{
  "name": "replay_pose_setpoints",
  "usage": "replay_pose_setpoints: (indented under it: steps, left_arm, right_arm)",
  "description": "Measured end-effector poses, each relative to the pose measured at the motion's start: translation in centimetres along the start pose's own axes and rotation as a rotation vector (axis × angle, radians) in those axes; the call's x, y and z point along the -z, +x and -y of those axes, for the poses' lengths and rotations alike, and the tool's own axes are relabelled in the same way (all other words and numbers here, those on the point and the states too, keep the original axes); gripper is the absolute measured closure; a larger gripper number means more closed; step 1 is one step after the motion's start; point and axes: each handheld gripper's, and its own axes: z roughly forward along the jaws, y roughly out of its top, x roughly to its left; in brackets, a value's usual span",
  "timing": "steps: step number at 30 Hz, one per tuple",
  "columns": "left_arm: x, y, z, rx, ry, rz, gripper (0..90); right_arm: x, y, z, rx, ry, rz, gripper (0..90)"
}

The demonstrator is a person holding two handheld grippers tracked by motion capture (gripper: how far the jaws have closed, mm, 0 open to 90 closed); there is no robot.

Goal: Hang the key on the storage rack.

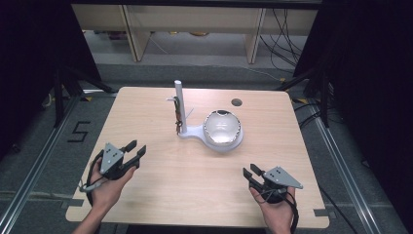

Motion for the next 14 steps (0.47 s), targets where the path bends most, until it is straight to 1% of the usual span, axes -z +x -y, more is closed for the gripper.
replay_pose_setpoints:
  steps: [1,2,3,4,5,7,8,9,10,11,12,13,14]
  left_arm:
    - [0.3,0.1,0.9,0.0,0.005,-0.009,56.6]
    - [0.5,0.2,1.5,0.004,0.006,-0.014,56.4]
    - [0.7,0.4,2.3,0.009,0.016,-0.022,55.7]
    - [0.8,0.5,3.1,0.018,0.025,-0.025,55.7]
    - [1.0,0.7,4.0,0.034,0.037,-0.036,55.4]
    - [1.1,0.9,4.9,0.045,0.048,-0.039,53.7]
    - [1.3,1.0,5.1,0.049,0.055,-0.05,52.8]
    - [1.4,1.1,5.3,0.05,0.053,-0.057,52.1]
    - [1.5,1.2,5.5,0.055,0.031,-0.058,51.9]
    - [1.5,1.2,5.5,0.059,0.027,-0.061,52.0]
    - [1.6,1.3,5.5,0.064,0.036,-0.064,51.8]
    - [1.6,1.3,5.6,0.069,0.024,-0.061,51.6]
    - [1.6,1.3,5.7,0.076,0.019,-0.067,51.5]
  right_arm:
    - [0.0,-0.4,0.0,0.05,0.001,0.013,64.8]
    - [0.0,-0.3,0.1,0.038,0.002,0.009,64.7]
    - [0.0,-0.3,0.1,0.03,0.01,-0.006,64.6]
    - [-0.1,-0.5,0.2,0.043,0.008,0.001,64.6]
    - [0.0,-0.5,0.2,0.041,0.018,0.01,64.6]
    - [-0.2,-0.6,0.4,0.037,0.006,0.006,64.5]
    - [-0.2,-0.6,0.5,0.037,0.01,0.013,64.5]
    - [-0.2,-0.7,0.6,0.031,0.02,0.002,64.5]
    - [-0.1,-0.7,0.6,0.031,0.031,0.004,64.4]
    - [-0.2,-0.9,0.7,0.04,0.03,0.009,64.4]
    - [-0.2,-0.9,0.8,0.031,0.033,0.004,64.4]
    - [-0.2,-1.0,0.9,0.034,0.028,0.019,64.5]
    - [-0.2,-1.0,1.0,0.019,0.026,0.008,64.5]
